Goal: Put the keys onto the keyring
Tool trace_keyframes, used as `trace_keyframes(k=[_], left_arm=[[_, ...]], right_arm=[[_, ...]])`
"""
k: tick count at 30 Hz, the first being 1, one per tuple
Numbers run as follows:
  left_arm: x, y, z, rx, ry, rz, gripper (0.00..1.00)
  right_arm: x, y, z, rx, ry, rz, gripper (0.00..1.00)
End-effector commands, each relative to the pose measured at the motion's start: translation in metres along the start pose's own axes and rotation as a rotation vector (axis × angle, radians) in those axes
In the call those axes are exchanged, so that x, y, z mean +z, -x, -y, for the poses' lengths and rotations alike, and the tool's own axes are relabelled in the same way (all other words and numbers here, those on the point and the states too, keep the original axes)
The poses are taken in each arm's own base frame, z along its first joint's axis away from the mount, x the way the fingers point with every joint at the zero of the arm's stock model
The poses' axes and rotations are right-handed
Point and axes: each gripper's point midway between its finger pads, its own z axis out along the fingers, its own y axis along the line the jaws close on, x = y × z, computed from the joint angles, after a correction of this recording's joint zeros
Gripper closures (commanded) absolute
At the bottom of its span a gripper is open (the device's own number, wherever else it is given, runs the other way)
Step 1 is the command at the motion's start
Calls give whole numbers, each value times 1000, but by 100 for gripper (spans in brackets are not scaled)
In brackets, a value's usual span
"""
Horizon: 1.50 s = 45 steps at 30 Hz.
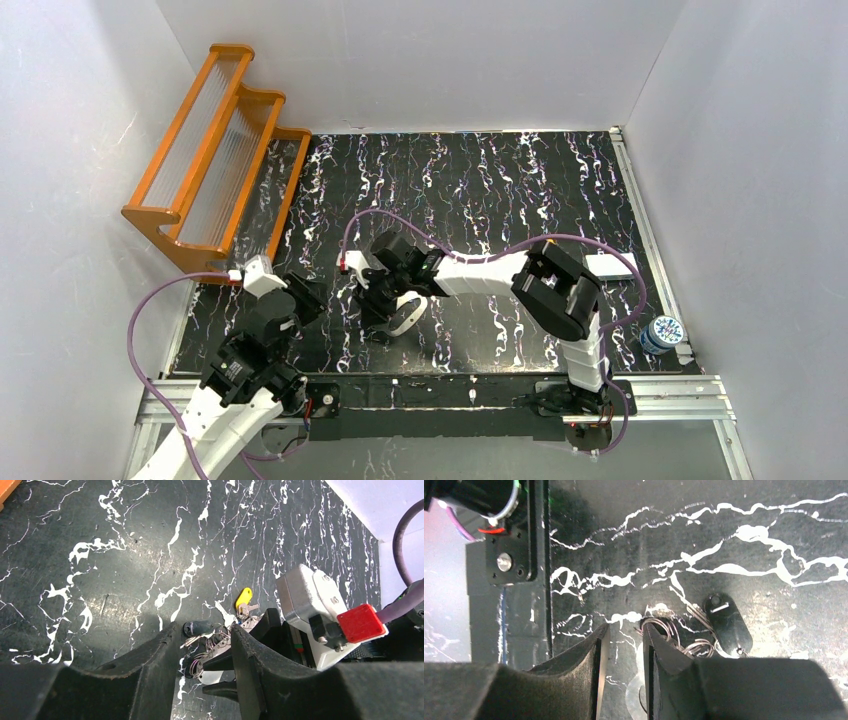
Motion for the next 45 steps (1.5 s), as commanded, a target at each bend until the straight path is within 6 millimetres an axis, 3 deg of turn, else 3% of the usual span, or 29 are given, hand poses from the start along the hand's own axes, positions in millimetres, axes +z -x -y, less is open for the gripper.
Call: trace_keyframes(k=[1,15,21,26,31,37,45], left_arm=[[-4,7,-7,-7,39,23,59],[2,-3,-5,22,32,-11,58],[5,-8,-5,26,23,-20,58],[5,-7,-5,30,19,-15,58],[-1,8,-1,47,10,30,58],[-8,30,0,88,24,96,58],[-8,45,14,310,8,85,57]], right_arm=[[-1,0,5,-82,-25,-24,61],[-3,-25,6,-180,-15,-90,73],[-6,-19,10,-217,-64,-56,69],[-14,-4,-12,-359,30,50,66],[-21,-1,-27,-512,85,129,65],[-27,1,-29,-660,80,180,64],[-32,1,-34,-965,77,268,63]])
